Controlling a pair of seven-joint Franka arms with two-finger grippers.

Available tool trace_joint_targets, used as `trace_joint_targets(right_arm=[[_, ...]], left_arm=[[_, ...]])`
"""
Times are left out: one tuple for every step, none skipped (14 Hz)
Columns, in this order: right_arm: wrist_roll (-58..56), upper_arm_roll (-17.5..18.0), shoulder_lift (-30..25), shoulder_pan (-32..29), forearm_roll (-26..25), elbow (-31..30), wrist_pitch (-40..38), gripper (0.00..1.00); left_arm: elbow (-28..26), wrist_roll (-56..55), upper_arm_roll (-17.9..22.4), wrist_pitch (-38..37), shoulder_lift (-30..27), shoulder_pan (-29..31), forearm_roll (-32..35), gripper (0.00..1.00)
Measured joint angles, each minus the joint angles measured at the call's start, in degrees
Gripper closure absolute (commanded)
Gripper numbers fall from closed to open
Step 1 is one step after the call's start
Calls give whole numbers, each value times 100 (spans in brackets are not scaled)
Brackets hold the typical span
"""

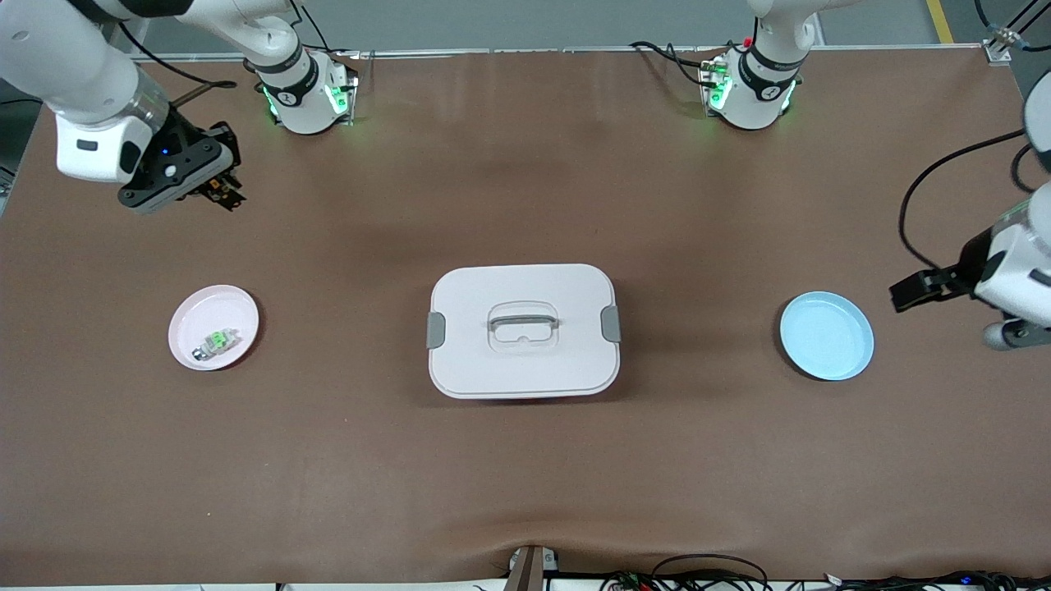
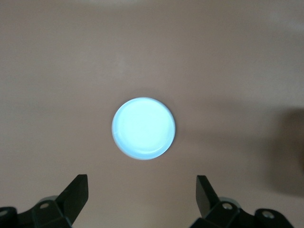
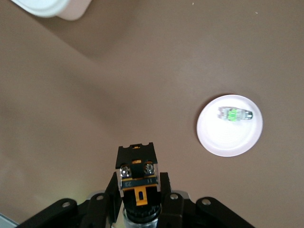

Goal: Transfer orange switch to right arm and place
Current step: 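Carry the switch with the right gripper over the white plate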

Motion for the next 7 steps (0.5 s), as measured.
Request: trace_joint_targets(right_arm=[[-232, 1, 2, -35, -158, -50, 106, 100], [-435, 2, 2, -60, -290, -105, 226, 100], [-631, 3, 4, -96, -377, -164, 353, 100], [-859, 4, 13, -169, -428, -221, 484, 100], [-1131, 6, 34, -277, -446, -282, 639, 100], [-1480, 5, 83, -426, -454, -341, 824, 100], [-1855, 4, 163, -592, -460, -388, 1024, 100]], left_arm=[[-1, 218, -5, -123, -128, 106, -85, 0], [-7, 378, -2, -212, -267, 186, -207, 0], [-43, 486, 16, -278, -419, 220, -297, 0], [-131, 547, 77, -329, -590, 204, -349, 0], [-278, 571, 191, -350, -777, 127, -396, 0], [-482, 574, 424, -365, -983, -70, -438, 0], [-701, 574, 751, -371, -1186, -351, -462, 0]])
